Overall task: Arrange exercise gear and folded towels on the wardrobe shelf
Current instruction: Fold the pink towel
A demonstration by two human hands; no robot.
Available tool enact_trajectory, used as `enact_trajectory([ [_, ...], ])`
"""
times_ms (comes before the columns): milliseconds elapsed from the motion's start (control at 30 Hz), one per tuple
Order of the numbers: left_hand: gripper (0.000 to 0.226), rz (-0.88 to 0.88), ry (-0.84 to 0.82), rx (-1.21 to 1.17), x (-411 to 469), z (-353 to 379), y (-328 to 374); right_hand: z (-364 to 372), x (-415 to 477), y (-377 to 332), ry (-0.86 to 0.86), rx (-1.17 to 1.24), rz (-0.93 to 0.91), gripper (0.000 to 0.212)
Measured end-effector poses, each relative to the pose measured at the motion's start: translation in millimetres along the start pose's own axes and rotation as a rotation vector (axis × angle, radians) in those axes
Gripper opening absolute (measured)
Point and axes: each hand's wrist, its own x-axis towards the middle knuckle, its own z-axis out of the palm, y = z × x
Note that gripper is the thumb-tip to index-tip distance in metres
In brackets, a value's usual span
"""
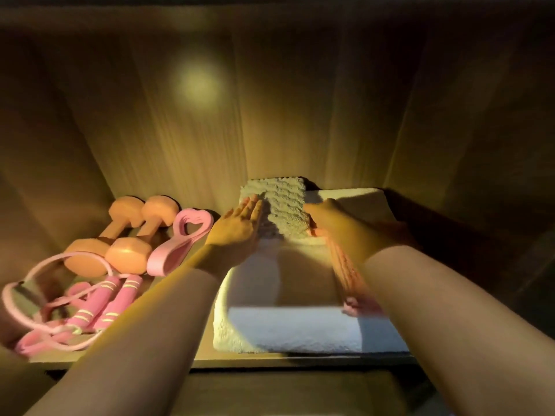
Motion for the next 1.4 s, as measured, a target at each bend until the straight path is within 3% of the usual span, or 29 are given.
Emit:
enact_trajectory([
  [167,0.064,0.074,-0.091,-0.002,16,8,-13,9,22,-6,-0.158,-0.022,0.158,0.030],
  [333,0.058,0.101,-0.062,0.079,15,7,-15,19,31,-10,-0.214,0.097,0.199,0.031],
  [467,0.067,0.078,0.074,0.056,0,-6,-20,17,22,-17,-0.265,0.210,0.097,0.020],
  [667,0.066,0.147,0.327,0.107,-56,-36,-7,-5,-51,-20,-0.296,0.484,0.081,0.043],
  [733,0.064,0.176,0.400,0.121,-74,-39,-1,-6,-75,-14,-0.262,0.423,0.081,0.050],
  [800,0.061,0.185,0.350,0.137,-95,-38,7,-9,-84,-4,-0.345,0.483,0.152,0.038],
  [833,0.060,0.181,0.328,0.147,-104,-36,11,-9,-90,2,-0.364,0.383,0.111,0.025],
  [900,0.058,0.173,0.308,0.181,-120,-31,20,-7,-102,9,-0.370,0.365,0.201,0.009],
  [1033,0.058,0.187,0.187,0.185,-143,-13,34,-1,-110,27,-0.289,0.253,0.337,0.010],
  [1267,0.059,0.179,0.241,0.099,-139,-4,41,2,-106,25,-0.226,0.176,0.313,0.011],
  [1400,0.064,0.133,0.042,0.063,-130,-1,43,6,-107,24,-0.146,-0.035,0.330,0.014],
])
